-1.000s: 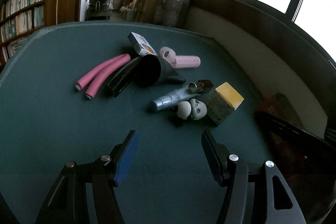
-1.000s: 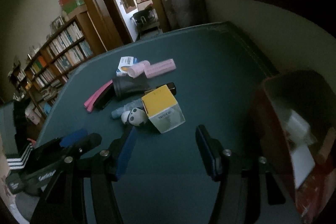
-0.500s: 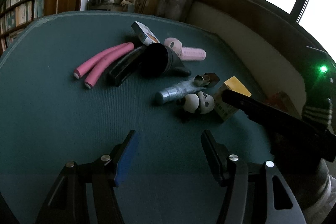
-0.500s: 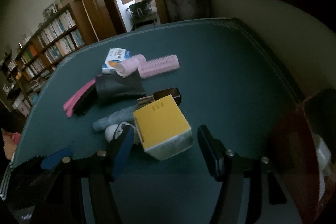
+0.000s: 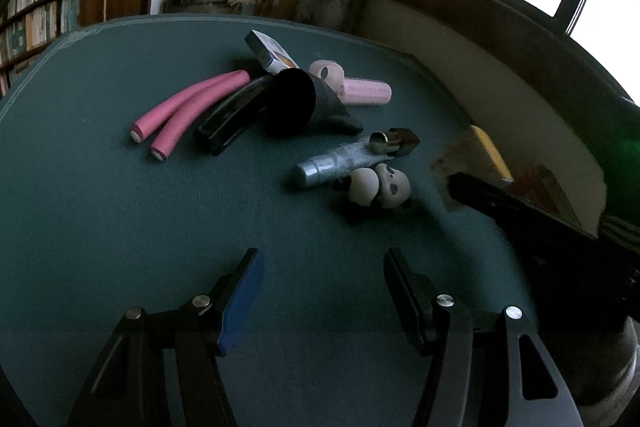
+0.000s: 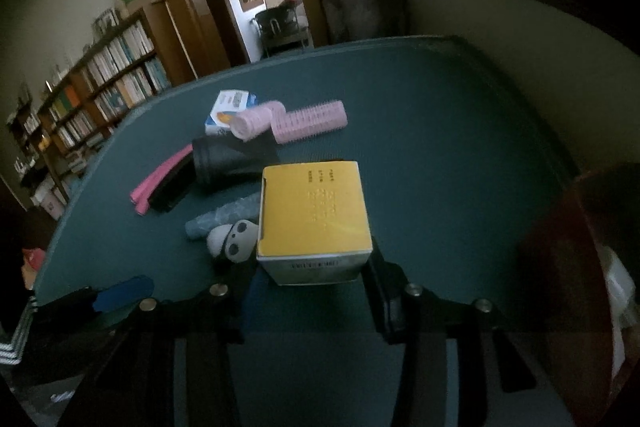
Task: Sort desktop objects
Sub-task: 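Grasp the yellow-and-white box with the right tool while the left tool grasps the panda figurine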
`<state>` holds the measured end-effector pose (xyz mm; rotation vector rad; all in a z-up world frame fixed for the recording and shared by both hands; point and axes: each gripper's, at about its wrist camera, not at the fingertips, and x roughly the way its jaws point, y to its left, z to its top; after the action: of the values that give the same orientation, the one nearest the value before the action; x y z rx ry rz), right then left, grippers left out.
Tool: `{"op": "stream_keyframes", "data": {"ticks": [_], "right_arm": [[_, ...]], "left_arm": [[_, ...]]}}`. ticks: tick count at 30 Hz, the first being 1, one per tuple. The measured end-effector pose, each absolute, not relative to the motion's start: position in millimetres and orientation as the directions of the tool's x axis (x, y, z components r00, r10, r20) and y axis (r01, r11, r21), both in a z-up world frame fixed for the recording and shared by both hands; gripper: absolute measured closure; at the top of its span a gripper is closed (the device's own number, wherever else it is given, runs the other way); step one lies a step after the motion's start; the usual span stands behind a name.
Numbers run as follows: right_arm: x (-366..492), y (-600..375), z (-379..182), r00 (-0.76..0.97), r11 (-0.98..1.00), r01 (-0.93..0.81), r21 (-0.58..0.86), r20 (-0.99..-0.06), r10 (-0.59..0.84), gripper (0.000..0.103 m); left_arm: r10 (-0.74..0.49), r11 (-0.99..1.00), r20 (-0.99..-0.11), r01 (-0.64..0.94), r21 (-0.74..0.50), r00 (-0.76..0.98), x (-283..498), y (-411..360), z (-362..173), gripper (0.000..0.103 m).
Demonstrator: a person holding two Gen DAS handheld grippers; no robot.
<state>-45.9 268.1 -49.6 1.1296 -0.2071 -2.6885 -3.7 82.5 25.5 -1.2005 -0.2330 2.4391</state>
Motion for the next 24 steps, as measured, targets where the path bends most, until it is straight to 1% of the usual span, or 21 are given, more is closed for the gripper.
{"op": "stream_keyframes", "data": {"ticks": [13,24], "right_arm": [[3.6,305.7,-17.5,-0.754,-0.951,0.128,0.28,-0.595,-0.277,0.055],[27.5,344.5,-5.1,-0.79,-0.944,0.089,0.317,-0.555,-0.26,0.055]], "left_arm": [[0.413,-0.9,-0.733,-0.364,-0.238,-0.541,-2.3,128.7,49.8,0.04],[0.358,-0.923,-0.767,-0.324,-0.206,-0.533,-37.4,158.2,36.6,0.04]]}}
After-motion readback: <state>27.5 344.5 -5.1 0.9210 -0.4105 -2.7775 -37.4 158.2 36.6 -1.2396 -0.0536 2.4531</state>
